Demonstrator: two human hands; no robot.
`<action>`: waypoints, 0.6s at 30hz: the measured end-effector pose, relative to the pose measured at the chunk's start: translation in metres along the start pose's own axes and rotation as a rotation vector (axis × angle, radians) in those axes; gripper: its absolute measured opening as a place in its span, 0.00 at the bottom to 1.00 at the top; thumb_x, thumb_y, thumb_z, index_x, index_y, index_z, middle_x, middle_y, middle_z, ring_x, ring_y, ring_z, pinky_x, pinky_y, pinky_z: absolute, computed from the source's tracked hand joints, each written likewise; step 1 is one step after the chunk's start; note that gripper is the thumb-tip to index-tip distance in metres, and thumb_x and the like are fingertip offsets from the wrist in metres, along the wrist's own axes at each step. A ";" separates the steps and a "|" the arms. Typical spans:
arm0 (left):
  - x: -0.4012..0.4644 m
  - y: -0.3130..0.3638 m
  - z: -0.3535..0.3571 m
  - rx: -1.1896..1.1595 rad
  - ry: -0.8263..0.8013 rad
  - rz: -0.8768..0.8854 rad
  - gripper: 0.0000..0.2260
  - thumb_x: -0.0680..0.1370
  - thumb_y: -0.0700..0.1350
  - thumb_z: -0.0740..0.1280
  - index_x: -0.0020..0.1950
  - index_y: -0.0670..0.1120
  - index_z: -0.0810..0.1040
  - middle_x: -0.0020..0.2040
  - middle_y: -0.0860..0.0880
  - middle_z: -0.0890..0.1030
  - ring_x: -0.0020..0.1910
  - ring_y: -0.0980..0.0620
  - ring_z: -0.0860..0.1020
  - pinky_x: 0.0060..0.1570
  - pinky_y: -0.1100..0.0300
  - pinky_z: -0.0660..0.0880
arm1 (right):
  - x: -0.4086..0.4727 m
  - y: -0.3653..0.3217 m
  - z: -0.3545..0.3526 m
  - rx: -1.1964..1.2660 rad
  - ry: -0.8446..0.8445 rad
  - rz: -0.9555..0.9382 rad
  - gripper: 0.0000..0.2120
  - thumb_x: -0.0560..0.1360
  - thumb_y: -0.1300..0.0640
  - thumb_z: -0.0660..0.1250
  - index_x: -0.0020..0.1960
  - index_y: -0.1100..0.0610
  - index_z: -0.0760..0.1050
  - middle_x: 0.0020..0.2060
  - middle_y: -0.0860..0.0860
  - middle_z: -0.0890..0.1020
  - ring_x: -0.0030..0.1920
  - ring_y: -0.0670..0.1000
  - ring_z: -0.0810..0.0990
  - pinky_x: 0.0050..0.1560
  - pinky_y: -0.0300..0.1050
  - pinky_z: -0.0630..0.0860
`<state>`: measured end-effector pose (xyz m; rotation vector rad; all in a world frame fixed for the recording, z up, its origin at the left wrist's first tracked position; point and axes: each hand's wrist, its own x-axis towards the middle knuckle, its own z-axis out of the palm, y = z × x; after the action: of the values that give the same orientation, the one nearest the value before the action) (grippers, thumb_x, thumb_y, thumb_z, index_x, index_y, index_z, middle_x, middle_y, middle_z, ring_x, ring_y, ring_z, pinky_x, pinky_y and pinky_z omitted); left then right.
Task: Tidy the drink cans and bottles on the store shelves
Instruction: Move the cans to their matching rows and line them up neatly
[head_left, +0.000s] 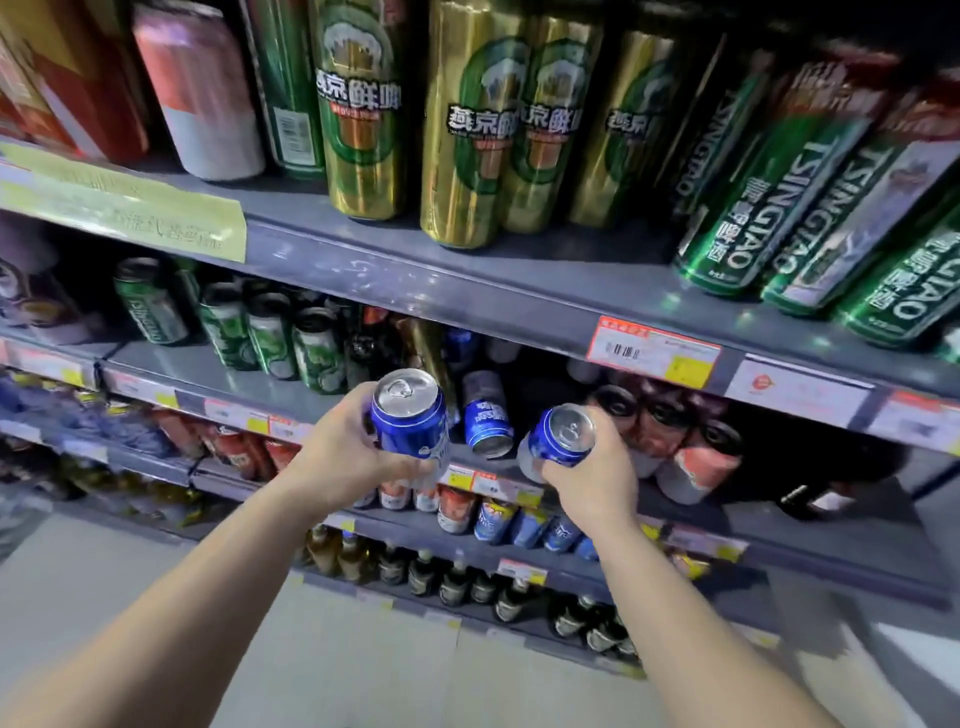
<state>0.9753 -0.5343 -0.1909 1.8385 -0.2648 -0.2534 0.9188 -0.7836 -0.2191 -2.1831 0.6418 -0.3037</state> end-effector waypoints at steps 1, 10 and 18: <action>0.004 -0.004 0.004 0.001 0.010 -0.010 0.32 0.60 0.36 0.82 0.59 0.51 0.74 0.49 0.53 0.84 0.43 0.63 0.82 0.38 0.73 0.74 | 0.006 0.001 0.008 -0.051 0.009 0.020 0.30 0.63 0.52 0.78 0.62 0.47 0.72 0.54 0.48 0.82 0.55 0.55 0.79 0.47 0.45 0.72; 0.009 -0.036 0.005 0.058 0.052 -0.047 0.31 0.57 0.45 0.84 0.54 0.60 0.74 0.48 0.59 0.84 0.48 0.62 0.81 0.50 0.64 0.75 | 0.057 0.005 0.051 -0.239 0.060 0.118 0.39 0.68 0.47 0.76 0.72 0.53 0.62 0.56 0.56 0.82 0.54 0.60 0.81 0.48 0.48 0.74; 0.003 -0.049 -0.001 0.060 0.038 -0.108 0.31 0.56 0.46 0.84 0.54 0.59 0.74 0.48 0.60 0.83 0.46 0.65 0.80 0.45 0.70 0.74 | 0.068 0.004 0.063 -0.067 0.062 0.134 0.45 0.72 0.47 0.72 0.79 0.56 0.51 0.60 0.59 0.81 0.60 0.60 0.78 0.54 0.46 0.73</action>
<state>0.9813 -0.5211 -0.2375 1.9183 -0.1482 -0.2882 1.0013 -0.7818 -0.2618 -2.1890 0.8393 -0.2831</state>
